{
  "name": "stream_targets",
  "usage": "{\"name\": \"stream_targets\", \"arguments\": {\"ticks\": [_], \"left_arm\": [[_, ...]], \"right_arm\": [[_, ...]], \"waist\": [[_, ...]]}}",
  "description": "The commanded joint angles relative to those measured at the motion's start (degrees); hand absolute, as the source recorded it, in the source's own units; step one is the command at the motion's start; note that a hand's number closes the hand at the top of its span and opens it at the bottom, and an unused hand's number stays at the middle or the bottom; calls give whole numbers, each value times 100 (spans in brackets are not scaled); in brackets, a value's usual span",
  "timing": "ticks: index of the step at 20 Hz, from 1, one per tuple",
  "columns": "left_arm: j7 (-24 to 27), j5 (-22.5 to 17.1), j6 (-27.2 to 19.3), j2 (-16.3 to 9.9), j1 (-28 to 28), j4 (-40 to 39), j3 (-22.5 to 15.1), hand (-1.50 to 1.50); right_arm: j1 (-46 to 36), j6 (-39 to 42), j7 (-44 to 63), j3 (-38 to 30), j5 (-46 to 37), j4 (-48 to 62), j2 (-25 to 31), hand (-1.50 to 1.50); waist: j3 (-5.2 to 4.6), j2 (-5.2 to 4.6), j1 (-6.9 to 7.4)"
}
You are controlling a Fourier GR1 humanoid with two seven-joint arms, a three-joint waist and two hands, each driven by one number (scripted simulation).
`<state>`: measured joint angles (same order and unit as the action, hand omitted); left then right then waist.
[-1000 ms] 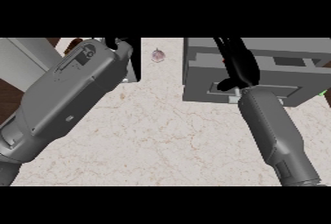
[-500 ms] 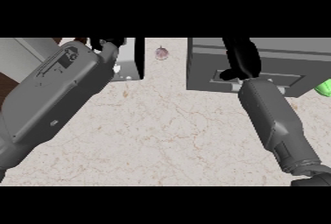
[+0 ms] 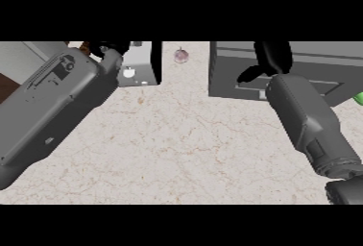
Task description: Pick up the can, place it into the drawer and close the drawer
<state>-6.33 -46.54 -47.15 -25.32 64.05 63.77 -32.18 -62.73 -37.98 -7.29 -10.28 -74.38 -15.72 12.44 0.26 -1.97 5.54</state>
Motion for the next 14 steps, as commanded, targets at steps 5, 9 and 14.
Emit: {"name": "stream_targets", "arguments": {"ticks": [5,9,14], "left_arm": [[-137,63,-72,1,-199,288,-1,-150],[-125,152,-36,-20,-316,521,-122,-150],[-280,137,-18,-209,-210,588,-36,-150]], "right_arm": [[-799,211,202,-179,36,328,285,-150],[-888,607,-470,-523,507,434,67,-150],[-972,1185,-1089,-1650,1761,359,-147,-150]], "waist": [[-15,9,77],[-4,-34,182],[22,-15,179]]}}
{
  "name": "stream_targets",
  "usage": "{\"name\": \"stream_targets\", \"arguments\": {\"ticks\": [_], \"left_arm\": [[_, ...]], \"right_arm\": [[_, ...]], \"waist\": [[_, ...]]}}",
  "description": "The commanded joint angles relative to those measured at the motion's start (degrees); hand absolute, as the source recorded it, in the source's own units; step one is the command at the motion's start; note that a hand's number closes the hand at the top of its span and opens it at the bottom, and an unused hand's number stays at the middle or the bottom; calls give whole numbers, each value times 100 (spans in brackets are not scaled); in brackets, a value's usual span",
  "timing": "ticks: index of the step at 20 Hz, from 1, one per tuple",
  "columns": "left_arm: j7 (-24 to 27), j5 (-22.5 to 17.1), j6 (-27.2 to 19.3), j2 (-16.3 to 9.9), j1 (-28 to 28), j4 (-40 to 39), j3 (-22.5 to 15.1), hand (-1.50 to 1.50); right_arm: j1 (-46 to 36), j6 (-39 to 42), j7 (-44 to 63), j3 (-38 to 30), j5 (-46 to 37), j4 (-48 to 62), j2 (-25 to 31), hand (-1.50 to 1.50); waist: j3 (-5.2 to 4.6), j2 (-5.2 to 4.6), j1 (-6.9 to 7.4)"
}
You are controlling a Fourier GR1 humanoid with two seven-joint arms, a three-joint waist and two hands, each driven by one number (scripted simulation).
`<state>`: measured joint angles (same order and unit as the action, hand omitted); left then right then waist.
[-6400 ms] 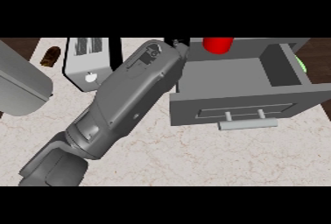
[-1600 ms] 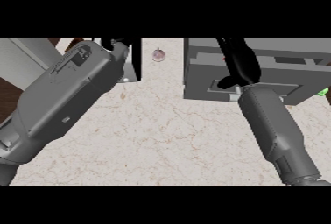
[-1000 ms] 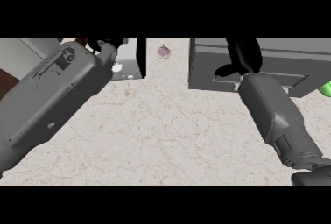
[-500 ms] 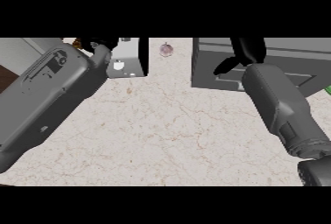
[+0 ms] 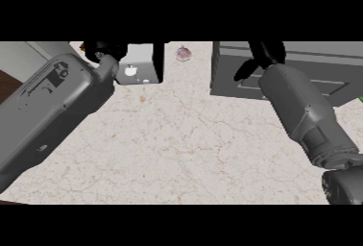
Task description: Pick up the can, place it into the drawer and close the drawer
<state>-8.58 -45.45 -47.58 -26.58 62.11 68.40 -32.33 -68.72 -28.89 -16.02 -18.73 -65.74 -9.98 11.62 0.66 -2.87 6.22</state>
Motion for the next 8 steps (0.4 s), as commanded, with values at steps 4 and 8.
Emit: {"name": "stream_targets", "arguments": {"ticks": [4,8], "left_arm": [[31,44,102,-159,-195,182,36,-150],[-214,9,44,-206,-157,357,73,-150]], "right_arm": [[-380,579,-635,-1376,1494,-247,-112,-150],[-371,613,-714,-1529,1631,-167,-138,-150]], "waist": [[-32,74,42],[-44,76,47]]}}
